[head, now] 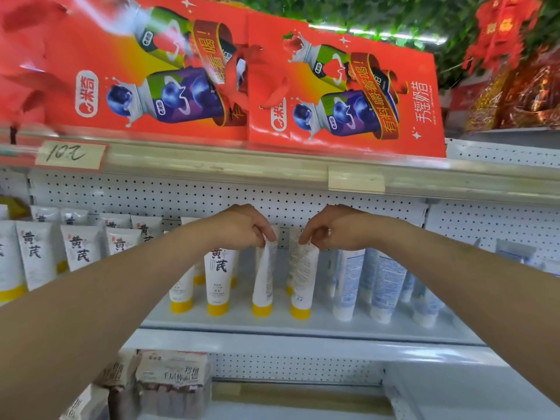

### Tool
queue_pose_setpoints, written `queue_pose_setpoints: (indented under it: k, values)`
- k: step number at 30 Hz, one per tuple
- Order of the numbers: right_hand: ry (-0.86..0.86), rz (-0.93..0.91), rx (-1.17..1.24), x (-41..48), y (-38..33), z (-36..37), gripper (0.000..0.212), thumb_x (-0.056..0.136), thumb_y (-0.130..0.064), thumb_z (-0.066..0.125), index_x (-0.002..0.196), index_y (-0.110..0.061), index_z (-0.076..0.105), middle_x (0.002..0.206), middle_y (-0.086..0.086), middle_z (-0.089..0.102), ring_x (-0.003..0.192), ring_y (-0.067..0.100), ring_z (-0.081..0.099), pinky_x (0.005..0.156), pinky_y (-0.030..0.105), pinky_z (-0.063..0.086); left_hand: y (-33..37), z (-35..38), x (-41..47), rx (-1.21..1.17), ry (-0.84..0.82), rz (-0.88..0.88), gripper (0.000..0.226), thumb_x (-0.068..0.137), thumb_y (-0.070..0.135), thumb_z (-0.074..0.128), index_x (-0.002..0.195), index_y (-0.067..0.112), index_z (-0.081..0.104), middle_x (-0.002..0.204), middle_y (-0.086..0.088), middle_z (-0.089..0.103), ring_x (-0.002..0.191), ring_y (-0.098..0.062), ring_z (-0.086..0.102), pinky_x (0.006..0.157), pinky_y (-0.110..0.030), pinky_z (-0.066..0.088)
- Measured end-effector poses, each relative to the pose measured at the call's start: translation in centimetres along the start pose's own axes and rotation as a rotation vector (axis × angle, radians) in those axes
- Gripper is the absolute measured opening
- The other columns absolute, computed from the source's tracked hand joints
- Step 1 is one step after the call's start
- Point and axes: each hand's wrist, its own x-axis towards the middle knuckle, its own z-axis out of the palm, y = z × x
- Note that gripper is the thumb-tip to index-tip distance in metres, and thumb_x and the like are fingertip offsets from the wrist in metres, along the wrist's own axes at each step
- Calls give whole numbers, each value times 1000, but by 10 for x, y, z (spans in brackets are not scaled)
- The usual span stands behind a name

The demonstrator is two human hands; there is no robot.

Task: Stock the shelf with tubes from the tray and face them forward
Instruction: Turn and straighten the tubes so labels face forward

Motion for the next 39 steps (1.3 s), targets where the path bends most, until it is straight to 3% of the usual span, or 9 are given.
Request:
queue_pose_setpoints:
  k: [5, 9, 14, 20, 27, 39]
  values:
    - [57, 50, 70, 4, 0, 1, 15, 83, -30, 76, 98, -27, 78, 86, -19, 69, 84, 0, 62, 67, 14, 45, -4, 2, 5, 36, 80, 6, 13, 82, 25, 76, 94, 27, 76, 87, 14, 68, 87, -4, 60, 72, -17, 46]
    - [73, 89, 38, 9, -4, 2, 18, 82, -34, 77, 97, -25, 78, 95, -13, 71, 87, 3, 62, 69, 16, 47, -7, 5, 11, 58, 123, -39, 9, 77, 34, 79, 83, 27, 76, 91, 13, 69, 100, -10, 55, 91, -33, 50]
    - [71, 111, 52, 13, -6, 3, 20, 83, -35, 76, 99, -23, 77, 100, -10, 71, 92, 7, 63, 73, 18, 48, -5, 11, 17, 99, 145, -94, 12, 78, 40, 77, 79, 30, 70, 105, 6, 68, 110, -14, 53, 95, -33, 48]
    - [73, 110, 25, 15, -5, 3, 19, 84, -34, 75, 99, -23, 76, 101, -10, 70, 94, 8, 62, 68, 15, 45, -3, 8, 17, 100, 128, -102, 13, 79, 38, 77, 73, 34, 66, 106, 6, 67, 107, -14, 55, 91, -31, 50]
    - [77, 91, 12, 12, -9, 5, 17, 85, -32, 74, 99, -22, 77, 103, -9, 70, 96, 9, 62, 86, 27, 54, -3, 7, 14, 64, 112, -50, 10, 79, 35, 77, 83, 28, 73, 89, 13, 65, 90, -8, 60, 74, -22, 46]
    - [54, 105, 15, 14, -10, 1, 19, 88, -34, 69, 101, -22, 75, 101, -10, 69, 96, 10, 63, 86, 28, 54, -11, 8, 19, 37, 120, -21, 15, 78, 42, 76, 86, 29, 74, 87, 18, 65, 92, -7, 61, 81, -24, 49]
